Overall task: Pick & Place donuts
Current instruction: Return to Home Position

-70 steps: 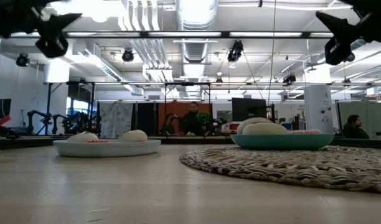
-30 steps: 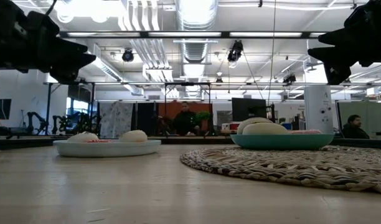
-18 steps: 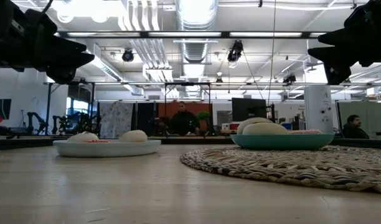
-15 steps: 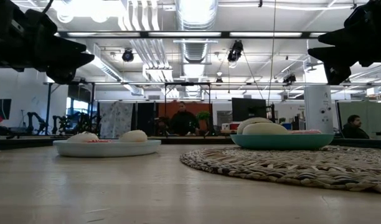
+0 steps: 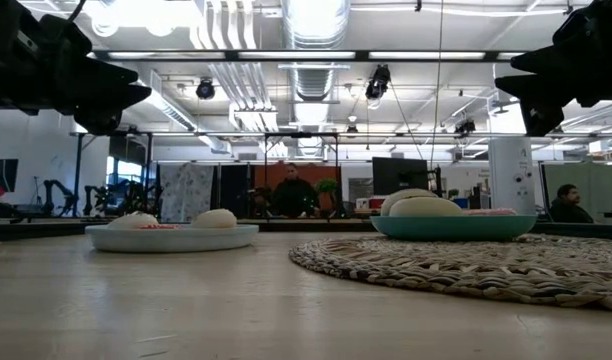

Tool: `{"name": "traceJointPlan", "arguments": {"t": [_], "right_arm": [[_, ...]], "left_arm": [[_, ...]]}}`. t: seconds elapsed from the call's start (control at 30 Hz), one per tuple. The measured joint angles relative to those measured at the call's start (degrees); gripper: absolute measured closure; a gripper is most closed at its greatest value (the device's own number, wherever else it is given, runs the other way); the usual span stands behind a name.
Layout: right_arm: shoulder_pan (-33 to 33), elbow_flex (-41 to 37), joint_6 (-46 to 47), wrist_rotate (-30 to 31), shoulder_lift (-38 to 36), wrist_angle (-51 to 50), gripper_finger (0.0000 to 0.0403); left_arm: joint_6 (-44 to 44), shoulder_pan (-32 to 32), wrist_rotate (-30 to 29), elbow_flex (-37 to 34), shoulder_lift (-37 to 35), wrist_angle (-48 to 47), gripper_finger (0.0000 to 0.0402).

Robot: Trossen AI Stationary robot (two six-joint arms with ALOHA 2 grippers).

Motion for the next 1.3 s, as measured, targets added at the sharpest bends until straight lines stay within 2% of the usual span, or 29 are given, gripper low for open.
{"name": "traceJointPlan", "arguments": {"t": [0.13,0.23,0.4,0.5,1.0,1.3], "right_arm": [[-0.1,0.0,0.6,-0.1,-0.5,-0.2,0.0258],[-2.6,0.0,-2.3,-1.5,-2.5,0.0,0.0256],[-9.3,0.0,-14.2,-16.9,-3.1,-0.5,0.0261],[-11.6,0.0,-13.8,-20.9,-3.2,-3.4,0.0266],[-12.4,0.0,-13.2,-21.1,-1.5,-3.4,0.0259],[-12.4,0.0,-13.2,-21.1,-1.5,-3.4,0.0271]], "left_arm": [[0.0,0.0,0.0,0.0,0.0,0.0,0.0271],[0.0,0.0,0.0,0.0,0.0,0.0,0.0271],[0.0,0.0,0.0,0.0,0.0,0.0,0.0271],[0.0,0.0,0.0,0.0,0.0,0.0,0.0271],[0.0,0.0,0.1,0.0,0.0,0.0,0.0271],[0.0,0.0,0.1,0.0,0.0,0.0,0.0271]]}}
